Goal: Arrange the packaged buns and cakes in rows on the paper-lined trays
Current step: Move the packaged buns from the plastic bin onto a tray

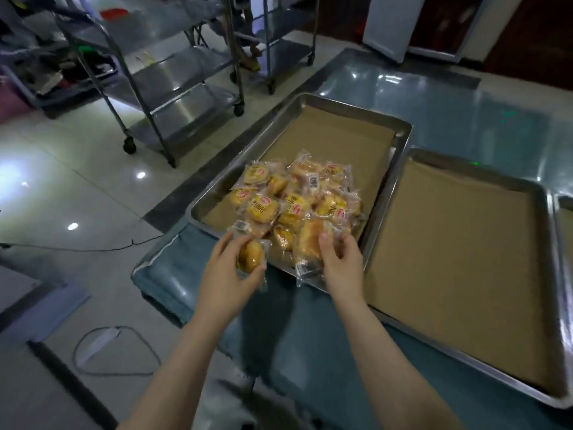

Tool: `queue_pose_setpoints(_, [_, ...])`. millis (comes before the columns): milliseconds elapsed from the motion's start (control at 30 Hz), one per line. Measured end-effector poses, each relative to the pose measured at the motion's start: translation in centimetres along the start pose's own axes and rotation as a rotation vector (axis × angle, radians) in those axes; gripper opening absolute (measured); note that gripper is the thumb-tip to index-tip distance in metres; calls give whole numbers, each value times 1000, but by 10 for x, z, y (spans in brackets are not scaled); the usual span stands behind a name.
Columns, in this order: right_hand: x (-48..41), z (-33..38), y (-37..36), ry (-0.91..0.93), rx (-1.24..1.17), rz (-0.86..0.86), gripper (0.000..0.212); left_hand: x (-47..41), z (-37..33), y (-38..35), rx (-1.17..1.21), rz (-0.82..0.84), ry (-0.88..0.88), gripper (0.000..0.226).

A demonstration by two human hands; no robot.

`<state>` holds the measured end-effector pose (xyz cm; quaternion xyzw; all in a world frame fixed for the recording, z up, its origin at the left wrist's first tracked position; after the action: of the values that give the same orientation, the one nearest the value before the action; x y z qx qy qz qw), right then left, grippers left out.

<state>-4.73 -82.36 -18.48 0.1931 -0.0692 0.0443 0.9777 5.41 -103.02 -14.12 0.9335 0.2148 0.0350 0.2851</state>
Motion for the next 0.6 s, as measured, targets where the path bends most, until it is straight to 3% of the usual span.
queue_pose_setpoints(167, [-11, 18, -12, 35, 236, -167, 39, -67, 15, 8, -2, 135, -132, 55])
queue_pose_setpoints(300, [-17, 34, -29, 84, 887, -217, 58, -108, 14, 0, -16, 192, -227, 63])
queue_pose_setpoints(367, [-14, 39, -37, 99, 1086, -252, 64, -117, 16, -13, -23, 234, -240, 70])
queue_pose_setpoints(467, [-12, 32, -56, 116, 1188, -199, 68, -122, 32, -38, -92, 336, -209, 82])
queue_pose_setpoints(600, [-20, 5, -76, 59, 1311, -29, 67, -124, 54, -57, -206, 436, -174, 77])
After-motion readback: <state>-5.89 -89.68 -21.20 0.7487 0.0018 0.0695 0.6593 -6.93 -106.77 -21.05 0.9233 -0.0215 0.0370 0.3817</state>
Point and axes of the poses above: each hand's wrist, its own x-axis away from the middle knuckle, its own y-axis out of the back of the hand, z = x × y, the point moved 10 cm from there along -x, towards the middle knuckle, and after that the axes turned 13 degrees about x, right-handed, at the moved point
